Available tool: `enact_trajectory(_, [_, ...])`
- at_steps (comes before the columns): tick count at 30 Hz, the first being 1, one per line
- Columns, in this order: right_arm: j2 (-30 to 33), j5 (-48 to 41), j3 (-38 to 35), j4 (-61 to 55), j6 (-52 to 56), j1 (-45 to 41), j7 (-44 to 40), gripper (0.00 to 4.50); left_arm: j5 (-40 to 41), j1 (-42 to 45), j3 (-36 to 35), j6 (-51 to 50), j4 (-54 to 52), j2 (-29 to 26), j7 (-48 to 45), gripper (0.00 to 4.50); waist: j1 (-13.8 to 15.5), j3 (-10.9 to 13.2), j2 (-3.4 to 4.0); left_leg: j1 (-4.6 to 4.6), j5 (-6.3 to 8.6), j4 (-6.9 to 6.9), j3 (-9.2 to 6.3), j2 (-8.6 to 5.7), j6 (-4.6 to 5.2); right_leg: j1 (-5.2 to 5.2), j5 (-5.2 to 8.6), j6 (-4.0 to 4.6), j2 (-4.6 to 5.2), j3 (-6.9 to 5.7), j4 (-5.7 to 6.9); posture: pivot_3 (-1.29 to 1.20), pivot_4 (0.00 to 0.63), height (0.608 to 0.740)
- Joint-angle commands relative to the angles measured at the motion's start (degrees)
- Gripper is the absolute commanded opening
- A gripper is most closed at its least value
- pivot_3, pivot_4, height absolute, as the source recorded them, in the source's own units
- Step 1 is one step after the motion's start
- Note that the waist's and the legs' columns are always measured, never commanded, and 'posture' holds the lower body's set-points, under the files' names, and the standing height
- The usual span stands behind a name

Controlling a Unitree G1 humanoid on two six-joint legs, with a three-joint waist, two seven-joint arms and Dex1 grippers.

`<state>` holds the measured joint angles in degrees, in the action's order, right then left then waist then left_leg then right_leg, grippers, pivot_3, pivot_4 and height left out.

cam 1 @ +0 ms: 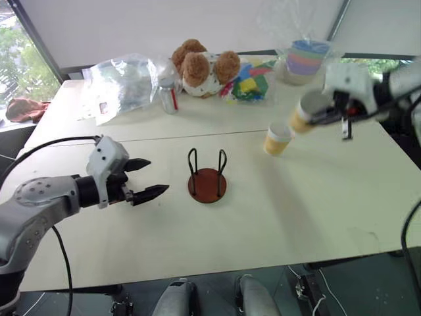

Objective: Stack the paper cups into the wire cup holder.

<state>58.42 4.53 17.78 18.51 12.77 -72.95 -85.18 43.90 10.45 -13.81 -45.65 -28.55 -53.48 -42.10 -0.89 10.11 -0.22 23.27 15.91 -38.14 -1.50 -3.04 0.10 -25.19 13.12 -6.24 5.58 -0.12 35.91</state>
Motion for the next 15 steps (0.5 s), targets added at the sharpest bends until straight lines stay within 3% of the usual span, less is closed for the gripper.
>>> enact_trajectory(1, [-5.0, -0.7, -0.2, 2.4, -4.7, -5.3, -1.4, 0.07, -0.3, -0.1, -1.8, 0.6, -1.2, -0.5, -0.4, 4.50, 0.0, 0.0, -0.04, 0.00, 0.00, 0.00, 0.00, 0.00, -0.01, 0.01, 0.00, 0.00, 0.00, 0.00, -0.01, 0.00, 0.150, 0.740])
enact_trajectory(7, [-12.8, -12.5, -0.5, -5.6, 0.8, -4.2, -7.2, 0.07, -0.2, -1.8, -3.6, 0.1, -2.1, -0.9, -0.4, 4.50, 0.3, 0.0, -0.04, 0.07, -0.03, -0.02, -0.09, -0.01, -0.04, -0.03, 0.00, 0.00, 0.04, 0.00, 0.08, 0.00, 0.150, 0.740])
enact_trajectory(15, [-16.0, -21.2, 5.0, -9.4, 4.9, -2.7, -7.3, 0.07, -0.5, -2.2, -3.2, 0.0, -2.9, -0.4, 0.5, 4.50, 0.1, 0.0, -0.04, 0.07, -0.02, -0.03, -0.11, -0.05, -0.05, -0.06, 0.00, 0.00, 0.10, -0.01, 0.08, 0.00, 0.150, 0.740])
